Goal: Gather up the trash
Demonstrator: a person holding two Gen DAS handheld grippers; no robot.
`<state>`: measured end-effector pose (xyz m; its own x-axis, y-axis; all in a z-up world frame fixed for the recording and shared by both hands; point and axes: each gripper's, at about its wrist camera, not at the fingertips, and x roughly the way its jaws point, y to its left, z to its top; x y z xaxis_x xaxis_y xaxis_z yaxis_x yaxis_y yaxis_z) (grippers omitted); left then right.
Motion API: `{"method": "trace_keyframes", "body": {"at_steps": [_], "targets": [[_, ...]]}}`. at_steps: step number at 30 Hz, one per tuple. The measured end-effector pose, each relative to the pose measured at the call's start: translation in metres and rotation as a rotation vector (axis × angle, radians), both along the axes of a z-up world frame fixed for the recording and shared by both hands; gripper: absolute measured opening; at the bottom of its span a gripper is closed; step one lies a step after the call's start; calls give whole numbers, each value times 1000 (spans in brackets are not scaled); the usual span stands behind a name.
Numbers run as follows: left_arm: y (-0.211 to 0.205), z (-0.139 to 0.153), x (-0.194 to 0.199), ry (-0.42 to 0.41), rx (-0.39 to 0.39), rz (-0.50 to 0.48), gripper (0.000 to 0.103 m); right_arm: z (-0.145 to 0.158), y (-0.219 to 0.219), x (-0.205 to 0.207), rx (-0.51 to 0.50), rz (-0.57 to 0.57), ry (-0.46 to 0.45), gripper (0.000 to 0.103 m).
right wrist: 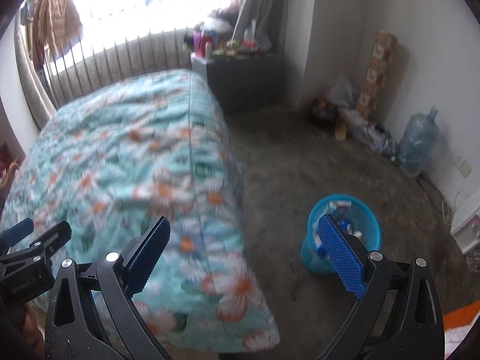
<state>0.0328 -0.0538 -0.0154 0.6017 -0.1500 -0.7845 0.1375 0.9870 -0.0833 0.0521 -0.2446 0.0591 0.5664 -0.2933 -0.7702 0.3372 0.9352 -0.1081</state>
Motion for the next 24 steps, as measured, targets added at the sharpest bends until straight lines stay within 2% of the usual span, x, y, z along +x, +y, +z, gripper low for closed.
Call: {"method": "trace_keyframes", "body": {"at_steps": [3,9,13,24], "targets": [[0,-15,-2,58,26,-13,97,-11,11,-10,-13,12,61,95],[12,-21,0,58,88,51,97,-22,25,-27,-61,51,122,95],[14,-27,3,90,89,72,97,-29,16,-28,-59,29,168,95],[-5,-5,1,33,52,45,97,-12,-2,-37,-100,-10,135,95]]}}
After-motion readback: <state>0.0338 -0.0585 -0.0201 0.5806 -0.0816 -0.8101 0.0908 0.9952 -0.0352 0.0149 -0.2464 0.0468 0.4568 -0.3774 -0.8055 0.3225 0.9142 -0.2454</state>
